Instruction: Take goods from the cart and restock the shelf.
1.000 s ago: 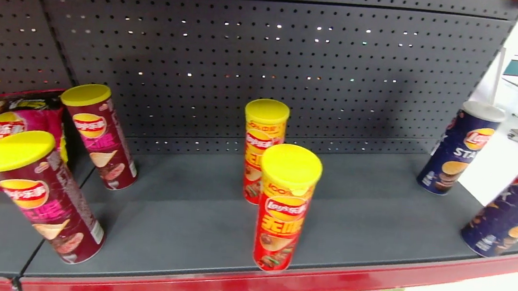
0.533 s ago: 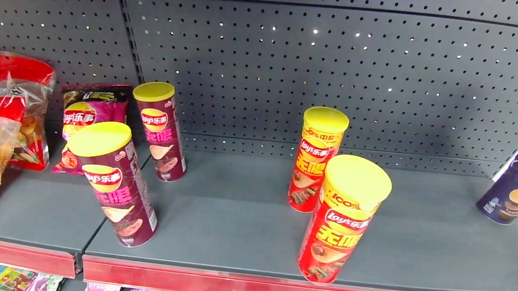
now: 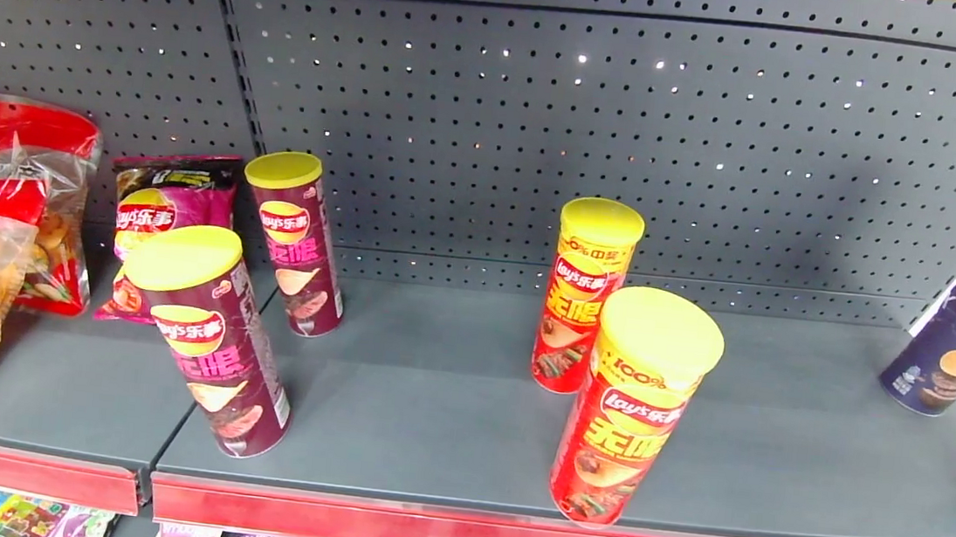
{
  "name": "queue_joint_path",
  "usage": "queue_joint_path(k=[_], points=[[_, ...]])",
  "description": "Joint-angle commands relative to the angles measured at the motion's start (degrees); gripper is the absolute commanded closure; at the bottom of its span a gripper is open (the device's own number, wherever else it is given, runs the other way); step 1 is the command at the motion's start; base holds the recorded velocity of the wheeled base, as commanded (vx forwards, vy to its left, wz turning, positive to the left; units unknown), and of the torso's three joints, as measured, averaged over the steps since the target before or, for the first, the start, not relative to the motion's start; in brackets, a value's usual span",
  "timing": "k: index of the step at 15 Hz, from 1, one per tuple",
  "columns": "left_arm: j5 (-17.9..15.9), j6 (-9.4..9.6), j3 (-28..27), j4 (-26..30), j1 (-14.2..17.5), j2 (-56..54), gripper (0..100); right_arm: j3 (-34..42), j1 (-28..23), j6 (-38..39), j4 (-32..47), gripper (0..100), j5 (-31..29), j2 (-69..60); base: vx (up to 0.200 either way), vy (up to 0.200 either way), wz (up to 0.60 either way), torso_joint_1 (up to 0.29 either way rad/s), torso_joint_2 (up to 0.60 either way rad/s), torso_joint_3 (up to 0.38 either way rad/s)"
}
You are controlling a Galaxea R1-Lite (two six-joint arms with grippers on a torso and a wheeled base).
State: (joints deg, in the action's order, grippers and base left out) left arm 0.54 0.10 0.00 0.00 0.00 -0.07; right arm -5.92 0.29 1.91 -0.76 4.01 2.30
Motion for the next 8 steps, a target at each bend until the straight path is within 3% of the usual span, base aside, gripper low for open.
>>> queue_joint_path(k=[1, 5, 8], points=[[0.0, -0.01, 0.0, 0.0, 0.0, 0.1, 0, -27.2, 0.9, 6.5, 0.0, 0, 0.6, 29.7, 0.000, 0.000, 0.00, 0.000, 0.00, 0.000], [0.0, -0.01, 0.0, 0.0, 0.0, 0.1, 0, -27.1, 1.3, 2.7, 0.0, 0, -2.1, 46.1, 0.000, 0.000, 0.00, 0.000, 0.00, 0.000], [0.0, -0.01, 0.0, 0.0, 0.0, 0.1, 0, -26.3, 8.8, -0.4, -0.4, 0, -9.2, 55.4, 0.000, 0.000, 0.00, 0.000, 0.00, 0.000]])
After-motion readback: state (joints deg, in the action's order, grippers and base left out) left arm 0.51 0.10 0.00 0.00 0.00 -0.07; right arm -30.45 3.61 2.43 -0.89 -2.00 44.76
